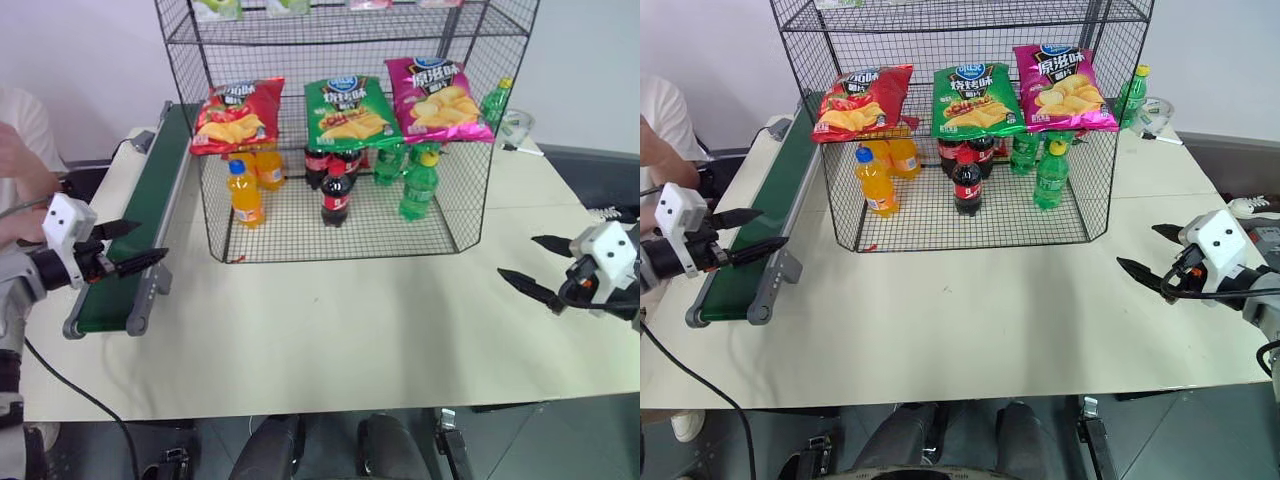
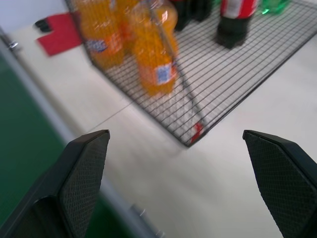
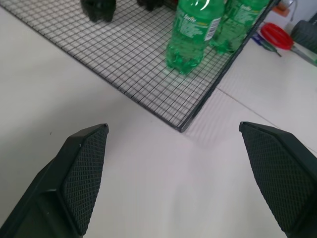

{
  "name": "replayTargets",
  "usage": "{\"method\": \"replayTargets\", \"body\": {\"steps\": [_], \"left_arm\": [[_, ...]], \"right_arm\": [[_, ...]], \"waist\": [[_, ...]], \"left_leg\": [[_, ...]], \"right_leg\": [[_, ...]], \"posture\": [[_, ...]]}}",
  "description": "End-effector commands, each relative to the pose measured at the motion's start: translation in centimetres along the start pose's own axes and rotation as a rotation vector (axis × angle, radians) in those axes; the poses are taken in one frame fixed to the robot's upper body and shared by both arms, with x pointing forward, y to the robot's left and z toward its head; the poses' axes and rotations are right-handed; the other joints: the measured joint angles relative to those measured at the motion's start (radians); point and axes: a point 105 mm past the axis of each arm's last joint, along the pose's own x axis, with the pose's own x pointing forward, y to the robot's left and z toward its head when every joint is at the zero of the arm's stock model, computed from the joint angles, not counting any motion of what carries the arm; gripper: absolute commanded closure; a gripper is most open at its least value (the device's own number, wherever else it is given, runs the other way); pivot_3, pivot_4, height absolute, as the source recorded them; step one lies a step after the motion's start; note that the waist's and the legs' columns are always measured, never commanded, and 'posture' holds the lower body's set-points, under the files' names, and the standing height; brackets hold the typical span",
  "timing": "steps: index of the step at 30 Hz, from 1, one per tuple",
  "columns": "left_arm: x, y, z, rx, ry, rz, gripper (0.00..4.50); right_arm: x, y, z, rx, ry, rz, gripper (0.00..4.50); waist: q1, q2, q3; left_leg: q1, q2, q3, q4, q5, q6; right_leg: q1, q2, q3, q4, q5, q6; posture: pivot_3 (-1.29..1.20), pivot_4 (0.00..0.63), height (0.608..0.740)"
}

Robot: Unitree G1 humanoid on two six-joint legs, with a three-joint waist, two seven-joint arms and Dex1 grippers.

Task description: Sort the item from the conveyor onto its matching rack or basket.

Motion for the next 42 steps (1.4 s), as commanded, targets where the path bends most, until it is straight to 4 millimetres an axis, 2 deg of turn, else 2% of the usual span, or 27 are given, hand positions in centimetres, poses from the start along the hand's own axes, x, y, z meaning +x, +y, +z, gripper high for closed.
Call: {"method": "replayTargets", "body": {"steps": [1,7,13,21,28,34,42], "left_arm": [[-1.0,1.0,1.1,0.081,-0.012,0.024,0.00],[-1.6,0.3,0.5,0.064,-0.004,-0.052,0.00],[-1.8,0.5,1.1,0.112,-0.102,-0.056,0.00],[-2.0,0.4,-0.9,0.129,-0.081,-0.022,0.00],[-1.9,-0.5,-1.5,0.130,-0.088,-0.066,0.00],[-1.8,-0.5,-0.5,0.128,-0.114,-0.074,0.00],[-2.0,-0.5,-0.5,0.134,-0.113,-0.065,0.00]], "right_arm": [[-1.1,-0.6,1.1,-0.047,-0.021,-0.021,0.09],[-1.7,-0.4,1.2,-0.038,-0.032,-0.019,0.09],[-1.6,-0.2,1.2,-0.056,-0.049,0.004,0.09],[-1.3,0.3,1.4,-0.037,-0.064,0.036,0.09],[-0.7,0.4,1.3,-0.089,-0.063,0.022,0.09],[-0.2,1.0,1.7,-0.079,-0.088,0.033,0.09],[0.1,1.3,1.8,-0.070,-0.113,0.059,0.09]], "waist": [[-0.001,0.000,0.000],[-0.003,0.000,0.000],[-0.004,0.000,0.000],[-0.003,0.000,0.000],[-0.004,0.000,0.000],[-0.003,0.000,0.000],[-0.005,0.000,0.000]], "left_leg": [[0.000,0.000,0.000,0.000,0.000,0.000],[0.000,0.000,0.000,0.000,0.000,0.000],[0.000,0.000,0.000,0.000,0.000,0.000],[0.000,0.000,0.000,0.000,0.000,0.000],[0.000,0.000,0.000,0.000,0.000,0.000],[0.000,0.000,0.000,0.000,0.000,0.000],[0.000,0.000,0.000,0.000,0.000,0.000]], "right_leg": [[0.000,0.000,0.000,0.000,0.000,0.000],[0.000,0.000,0.000,0.000,0.000,0.000],[0.000,0.000,0.000,0.000,0.000,0.000],[0.000,0.000,0.000,0.000,0.000,0.000],[0.000,0.000,0.000,0.000,0.000,0.000],[0.000,0.000,0.000,0.001,0.000,0.000],[0.000,0.000,0.000,0.001,0.000,0.000]], "posture": [[0.00,0.150,0.740],[0.00,0.150,0.740],[0.00,0.150,0.740],[0.00,0.150,0.740],[0.00,0.150,0.740],[0.00,0.150,0.740],[0.00,0.150,0.740]]}}
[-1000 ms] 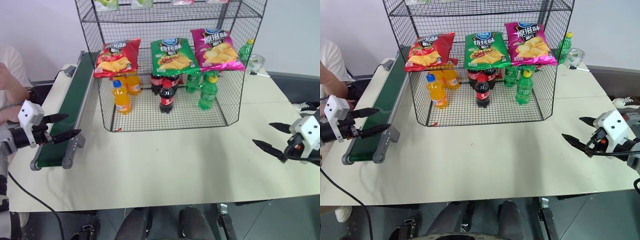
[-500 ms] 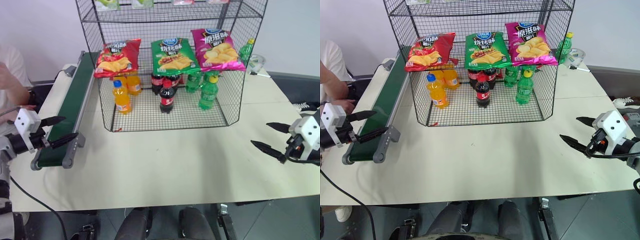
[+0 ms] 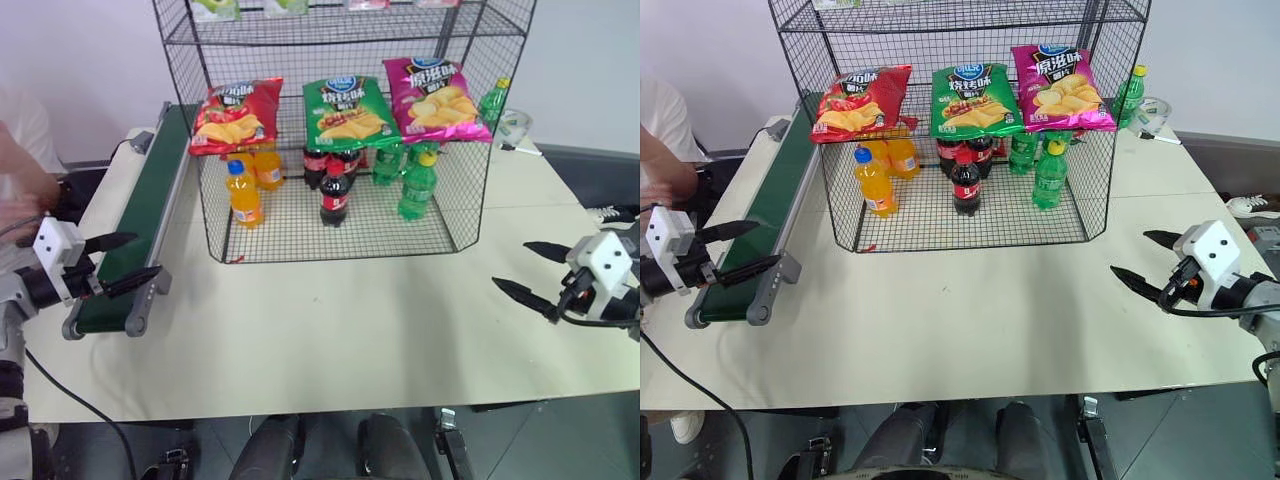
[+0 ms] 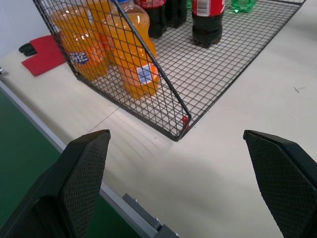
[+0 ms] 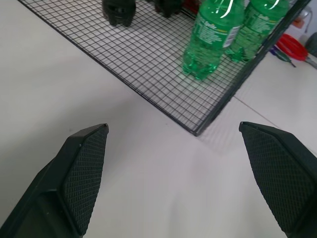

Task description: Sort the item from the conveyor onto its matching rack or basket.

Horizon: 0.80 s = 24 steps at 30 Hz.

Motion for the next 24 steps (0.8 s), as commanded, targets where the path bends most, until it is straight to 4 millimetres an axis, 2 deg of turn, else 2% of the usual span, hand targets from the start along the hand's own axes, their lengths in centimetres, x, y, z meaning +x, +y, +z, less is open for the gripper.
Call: {"method": "replayTargets", "body": {"steps": [1,10,14,24], "left_arm": [[-0.8,0.5,1.3,0.033,-0.030,0.029,0.00],[-0.6,-0.1,1.1,0.030,-0.033,0.026,0.00],[-0.3,-1.0,1.4,-0.026,-0.038,-0.033,0.00],[-0.1,-1.4,1.5,-0.019,-0.049,-0.008,0.00]], "right_arm": [[0.0,-0.2,1.6,-0.037,-0.062,0.002,0.09],[0.3,-0.6,1.1,-0.045,-0.045,0.009,0.09],[0.4,-0.3,1.3,-0.039,-0.062,0.037,0.09],[1.0,0.0,1.4,-0.026,-0.075,0.067,0.09]], "waist": [[-0.001,0.000,0.000],[0.001,0.000,0.000],[0.000,0.000,0.000],[0.000,0.000,0.000]], "left_leg": [[0.000,0.000,0.000,0.000,0.000,0.000],[0.000,0.000,0.000,0.000,0.000,0.000],[0.000,0.000,0.000,0.000,0.000,0.000],[0.000,0.000,0.000,0.000,0.000,0.000]], "right_leg": [[0.000,0.000,0.000,0.000,0.000,0.000],[0.000,0.000,0.000,0.000,0.000,0.000],[0.000,0.000,0.000,0.000,0.000,0.000],[0.000,0.000,0.000,0.000,0.000,0.000]], "posture": [[0.00,0.150,0.740],[0.00,0.150,0.740],[0.00,0.150,0.740],[0.00,0.150,0.740]]}}
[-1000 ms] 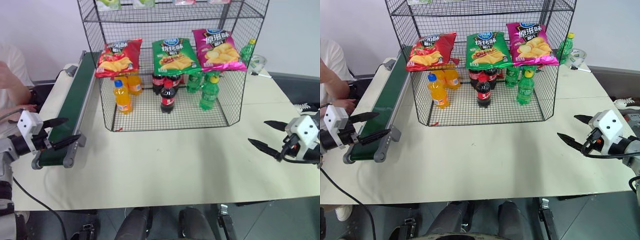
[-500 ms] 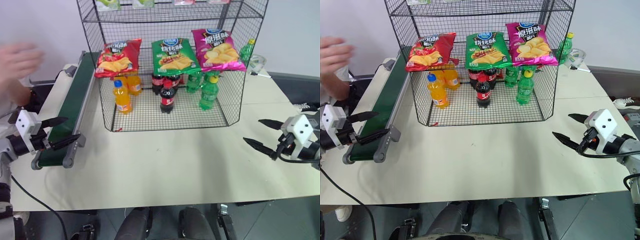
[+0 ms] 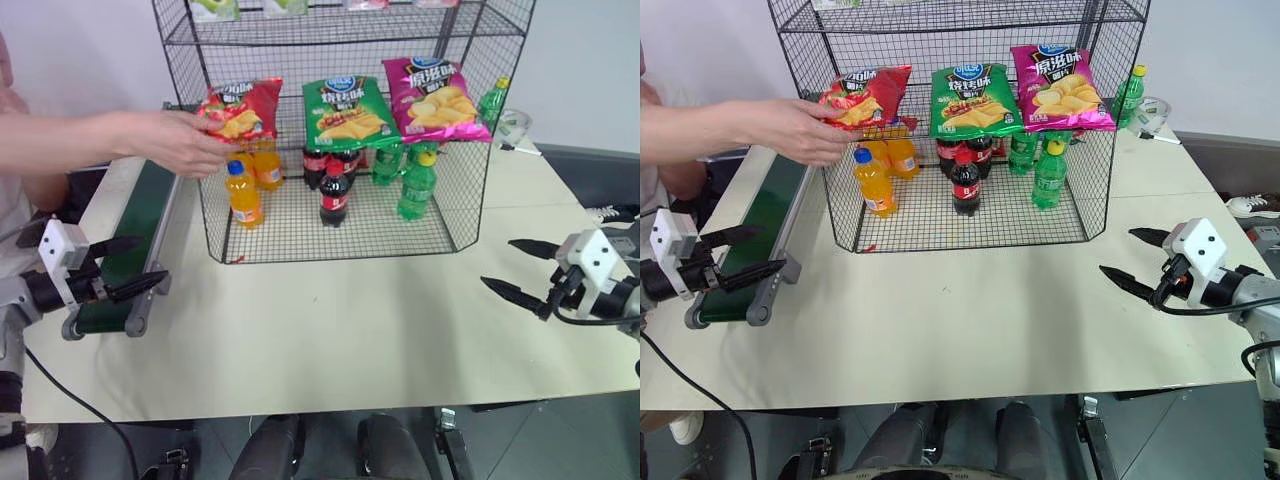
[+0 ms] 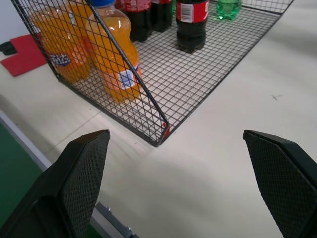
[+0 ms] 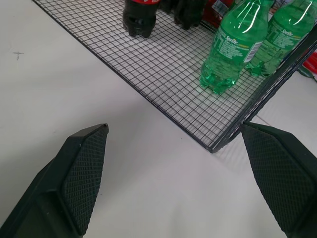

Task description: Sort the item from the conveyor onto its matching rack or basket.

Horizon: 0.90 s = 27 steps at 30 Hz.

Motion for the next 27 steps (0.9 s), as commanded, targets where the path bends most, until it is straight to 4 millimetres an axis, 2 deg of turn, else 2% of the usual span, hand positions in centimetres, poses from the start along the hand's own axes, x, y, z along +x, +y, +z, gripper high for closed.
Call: {"method": "replayTargets", "body": {"steps": [1,9,14,16,19,22,27], "left_arm": [[-0.4,0.2,1.3,0.031,-0.047,0.034,0.00],[0.0,-0.3,1.7,0.039,-0.079,0.081,0.00],[0.2,-0.7,1.6,0.056,-0.070,0.126,0.00],[0.3,-0.7,2.2,0.055,-0.107,0.169,0.00],[0.2,0.0,2.6,0.046,-0.142,0.281,0.00],[0.2,0.2,2.9,0.011,-0.180,0.359,0.00],[0.2,-1.2,2.5,-0.027,-0.173,0.354,0.00]], "right_arm": [[0.1,-0.1,1.1,-0.011,-0.053,0.010,0.09],[0.8,1.1,1.6,0.015,-0.095,0.063,0.09],[2.1,1.7,2.5,0.044,-0.128,0.070,0.09],[2.8,2.6,3.3,0.062,-0.164,0.103,0.09],[4.1,5.9,5.2,0.107,-0.229,0.259,0.09],[4.9,8.3,6.5,0.141,-0.267,0.381,0.09],[6.9,10.8,7.3,0.070,-0.311,0.484,0.09]], "waist": [[0.000,0.000,0.000],[0.001,0.000,0.000],[0.000,0.000,0.000],[0.000,0.000,0.000],[0.001,0.000,0.000],[0.002,0.000,0.000],[0.001,-0.001,0.000]], "left_leg": [[0.000,0.000,0.000,0.000,0.000,0.000],[0.000,0.000,0.000,0.000,0.000,0.000],[0.000,0.000,0.000,0.000,0.000,0.000],[0.000,0.000,0.000,0.000,0.000,0.000],[0.000,0.000,0.000,0.000,0.000,0.000],[0.000,0.000,0.000,0.000,0.000,0.000],[0.000,0.000,0.000,0.001,0.000,0.000]], "right_leg": [[0.000,0.000,0.000,0.000,0.000,0.000],[0.000,0.000,0.000,0.000,0.000,0.000],[0.000,0.000,0.000,0.000,0.000,0.000],[0.000,0.000,0.000,0.000,0.000,0.000],[0.000,0.000,0.000,0.000,0.000,0.000],[0.000,0.000,0.000,0.000,0.000,0.000],[0.000,0.000,0.000,0.000,0.000,0.000]], "posture": [[0.00,0.150,0.740],[0.00,0.150,0.740],[0.00,0.150,0.740],[0.00,0.150,0.740],[0.00,0.150,0.740],[0.00,0.150,0.740],[0.00,0.150,0.740]]}}
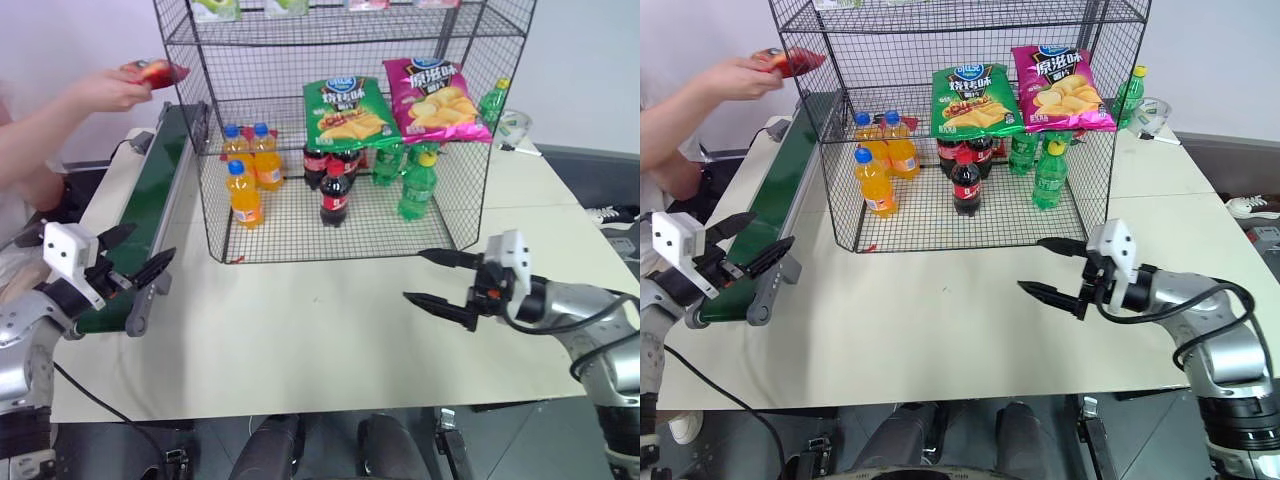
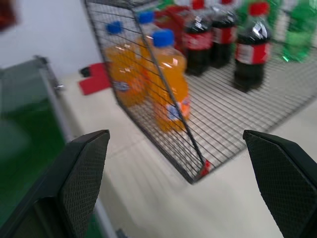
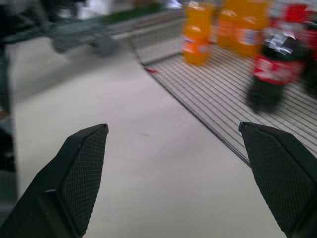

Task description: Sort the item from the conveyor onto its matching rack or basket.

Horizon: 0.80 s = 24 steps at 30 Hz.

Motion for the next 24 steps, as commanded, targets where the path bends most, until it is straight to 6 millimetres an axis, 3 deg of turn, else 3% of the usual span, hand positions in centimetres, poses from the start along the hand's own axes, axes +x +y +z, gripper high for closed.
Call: {"method": "replayTargets", "body": {"steps": [1,10,19,24], "left_arm": [[-0.8,0.1,0.9,0.009,-0.017,0.029,0.00],[-4.5,-0.3,-1.2,-0.012,0.070,0.079,0.00],[-6.6,0.6,-1.0,-0.015,0.081,0.158,0.00],[-8.0,1.1,-1.8,-0.072,0.085,0.252,0.00]], "right_arm": [[1.9,1.0,0.9,-0.099,-0.031,0.095,0.09],[3.8,-0.3,0.6,-0.177,-0.019,0.092,0.09],[4.1,-1.2,0.6,-0.125,-0.008,0.043,0.09],[4.3,-1.4,0.2,-0.256,0.002,0.015,0.09]], "waist": [[0.000,0.000,0.000],[0.002,0.000,0.000],[0.001,0.000,0.000],[0.001,0.000,0.000]], "left_leg": [[0.000,0.000,0.000,0.000,0.000,0.000],[0.000,0.000,0.000,0.000,0.000,0.000],[0.000,0.000,0.000,-0.001,0.000,0.000],[0.000,0.000,0.000,-0.001,0.000,0.000]], "right_leg": [[0.000,0.000,0.000,0.000,0.000,0.000],[-0.002,0.000,0.000,0.000,0.000,0.000],[-0.003,0.000,0.000,0.000,0.000,-0.001],[-0.003,0.000,0.000,-0.001,0.000,-0.001]], "posture": [[0.00,0.150,0.740],[0.00,0.150,0.740],[0.00,0.150,0.740],[0.00,0.150,0.740]]}}
